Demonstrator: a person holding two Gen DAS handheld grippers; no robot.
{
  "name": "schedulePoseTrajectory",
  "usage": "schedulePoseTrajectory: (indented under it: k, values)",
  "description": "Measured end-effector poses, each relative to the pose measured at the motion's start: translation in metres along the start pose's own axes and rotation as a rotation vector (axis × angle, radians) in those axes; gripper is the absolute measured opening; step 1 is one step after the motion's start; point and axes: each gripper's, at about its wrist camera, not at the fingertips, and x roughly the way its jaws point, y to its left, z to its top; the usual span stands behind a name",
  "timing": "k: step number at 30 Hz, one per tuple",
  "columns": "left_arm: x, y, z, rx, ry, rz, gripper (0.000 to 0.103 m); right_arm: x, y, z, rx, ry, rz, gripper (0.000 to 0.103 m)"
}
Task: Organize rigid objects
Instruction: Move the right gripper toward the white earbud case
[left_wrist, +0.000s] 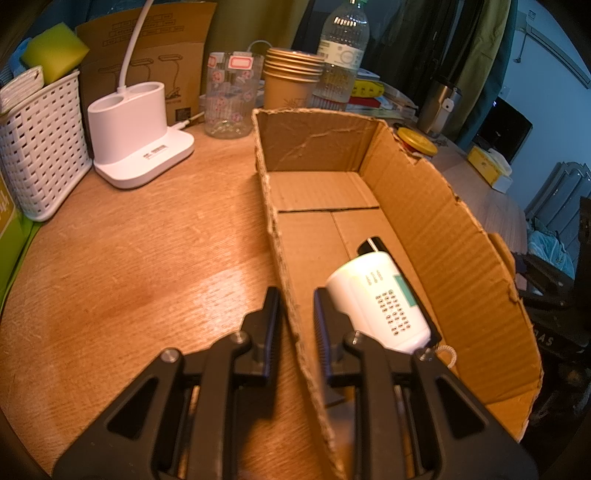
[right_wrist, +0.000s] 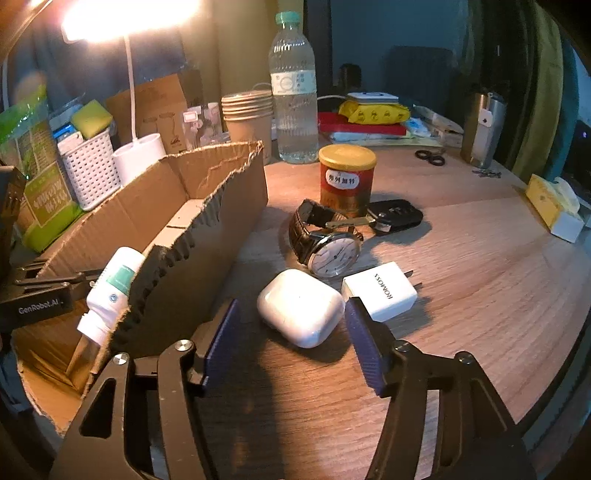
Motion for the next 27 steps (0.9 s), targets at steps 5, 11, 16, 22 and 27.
schedulePoseTrajectory:
  k: [5, 11, 16, 22, 27]
  values:
    - [0.0, 0.0, 0.0, 0.0, 0.0, 0.0, 0.02, 0.01, -0.003, 0.002, 0.005, 0.014, 0.033, 0.064]
    - [0.0, 0.0, 0.0, 0.0, 0.0, 0.0, 0.02, 0.022, -0.007, 0.002, 0.002, 0.041, 0.027, 0.064]
    - [0.0, 0.0, 0.0, 0.0, 0.0, 0.0, 0.02, 0.027, -0.006, 0.004, -0.002, 0.063, 0.035, 0.066]
    - [0.0, 0.0, 0.0, 0.0, 0.0, 0.0, 0.02, 0.032, -0.002, 0.007, -0.035, 0.086, 0.02, 0.067]
    - [0.0, 0.0, 0.0, -0.001, 0.0, 0.0, 0.02, 0.032, -0.003, 0.006, -0.032, 0.08, 0.011, 0.063]
